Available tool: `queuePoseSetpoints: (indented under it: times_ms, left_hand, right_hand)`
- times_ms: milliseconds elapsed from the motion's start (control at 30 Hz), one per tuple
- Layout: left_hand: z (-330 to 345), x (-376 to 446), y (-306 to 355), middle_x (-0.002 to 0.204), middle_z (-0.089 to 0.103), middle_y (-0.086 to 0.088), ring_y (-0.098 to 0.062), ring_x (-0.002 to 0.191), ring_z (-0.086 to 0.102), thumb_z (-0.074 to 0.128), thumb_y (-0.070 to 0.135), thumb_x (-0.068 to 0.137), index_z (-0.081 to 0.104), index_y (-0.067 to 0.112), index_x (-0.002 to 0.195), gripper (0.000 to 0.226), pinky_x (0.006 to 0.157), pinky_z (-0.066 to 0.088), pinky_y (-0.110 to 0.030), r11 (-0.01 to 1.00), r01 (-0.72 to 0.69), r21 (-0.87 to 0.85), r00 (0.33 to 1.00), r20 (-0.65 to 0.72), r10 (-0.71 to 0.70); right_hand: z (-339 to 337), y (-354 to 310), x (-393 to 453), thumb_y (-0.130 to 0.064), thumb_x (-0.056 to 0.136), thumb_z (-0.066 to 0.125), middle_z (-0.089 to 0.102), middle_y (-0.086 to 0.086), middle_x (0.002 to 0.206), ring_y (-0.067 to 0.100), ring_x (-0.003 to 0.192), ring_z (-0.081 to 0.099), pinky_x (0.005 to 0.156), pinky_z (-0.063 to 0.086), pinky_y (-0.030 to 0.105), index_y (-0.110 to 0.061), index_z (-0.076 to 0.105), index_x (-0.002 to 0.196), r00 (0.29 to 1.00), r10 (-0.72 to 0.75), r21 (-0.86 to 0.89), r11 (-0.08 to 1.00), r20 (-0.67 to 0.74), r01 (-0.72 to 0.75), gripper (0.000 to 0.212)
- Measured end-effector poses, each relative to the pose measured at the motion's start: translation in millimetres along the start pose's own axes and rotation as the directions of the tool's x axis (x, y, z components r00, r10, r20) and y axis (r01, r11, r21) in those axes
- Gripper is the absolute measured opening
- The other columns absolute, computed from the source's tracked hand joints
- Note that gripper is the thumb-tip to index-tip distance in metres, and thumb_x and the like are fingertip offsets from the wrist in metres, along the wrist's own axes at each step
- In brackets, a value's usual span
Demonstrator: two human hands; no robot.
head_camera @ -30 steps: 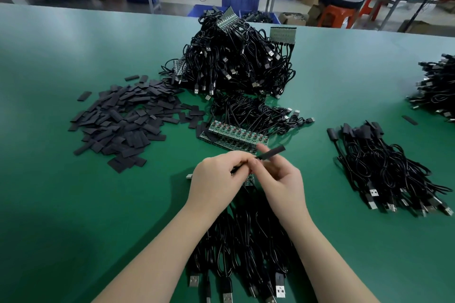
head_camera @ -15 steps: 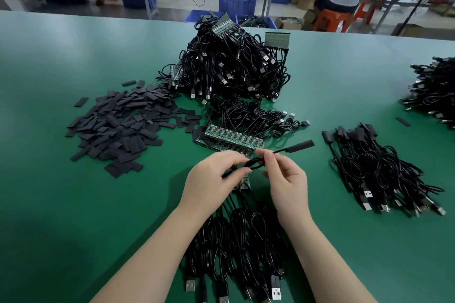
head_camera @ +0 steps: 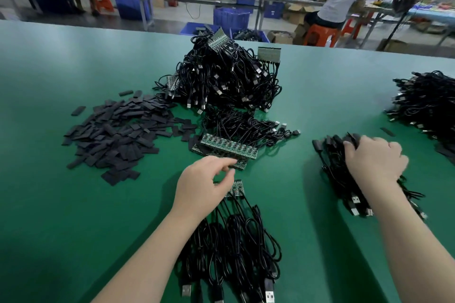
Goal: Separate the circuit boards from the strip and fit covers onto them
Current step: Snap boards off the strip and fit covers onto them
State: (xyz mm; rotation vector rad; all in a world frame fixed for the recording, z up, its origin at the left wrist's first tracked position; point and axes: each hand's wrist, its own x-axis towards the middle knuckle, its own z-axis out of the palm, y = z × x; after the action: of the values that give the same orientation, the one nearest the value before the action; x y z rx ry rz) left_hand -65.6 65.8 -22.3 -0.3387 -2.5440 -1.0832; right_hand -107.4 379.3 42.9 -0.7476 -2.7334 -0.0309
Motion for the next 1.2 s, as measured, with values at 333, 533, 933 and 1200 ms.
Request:
queuePoseSetpoints:
  times_ms: [333, 533, 933, 1200]
  left_hand:
    - [6, 2, -6, 0.117, 0.052, 0.017, -0.01, 0.115, 0.042, 0.048, 0.059, 0.09, 0.062, 0.041, 0.116, 0.035, 0.096, 0.034, -0.033, 0.954, 0.043, 0.296, 0.949, 0.287, -0.132]
    - [8, 1, -8, 0.113, 0.058, 0.02, -0.009, 0.111, 0.047, 0.051, 0.041, 0.095, 0.065, 0.038, 0.106, 0.018, 0.094, 0.037, -0.032, 0.963, 0.059, 0.263, 0.965, 0.232, -0.122]
    - [5, 1, -2, 0.096, 0.067, 0.019, -0.007, 0.097, 0.055, 0.051, 0.042, 0.093, 0.069, 0.036, 0.1, 0.02, 0.087, 0.025, -0.024, 0.958, -0.031, 0.286, 0.989, 0.146, -0.012]
    - [-1, 0, 6, 0.093, 0.066, 0.019, -0.006, 0.096, 0.058, 0.056, 0.038, 0.092, 0.068, 0.032, 0.094, 0.014, 0.092, 0.022, -0.023, 0.973, -0.029, 0.231, 0.998, 0.067, 0.014]
  right_hand:
    - [10, -97, -79, -0.055, 0.087, 0.064, 0.067, -0.007, 0.121, 0.009, 0.104, 0.059, 0.088, 0.04, 0.02, -0.026, 0.066, 0.127, 0.625, -0.679, 0.539, 0.715, 0.385, 0.445, 0.049]
    - [35, -103, -104, -0.05, 0.085, 0.07, 0.055, -0.007, 0.098, 0.016, 0.104, 0.053, 0.089, 0.044, 0.029, -0.03, 0.073, 0.111, 0.724, -0.646, 0.616, 0.679, 0.241, 0.4, 0.033]
    - [33, -97, -116, -0.029, 0.077, 0.083, 0.068, -0.014, 0.072, -0.001, 0.072, 0.061, 0.067, 0.044, 0.009, -0.027, 0.07, 0.081, 0.801, -0.568, 0.829, 0.529, 0.19, 0.179, 0.014]
    - [30, -99, -122, -0.026, 0.081, 0.08, 0.071, -0.019, 0.073, -0.006, 0.073, 0.064, 0.067, 0.044, 0.006, -0.029, 0.077, 0.085, 0.857, -0.494, 0.888, 0.447, 0.143, 0.109, 0.006]
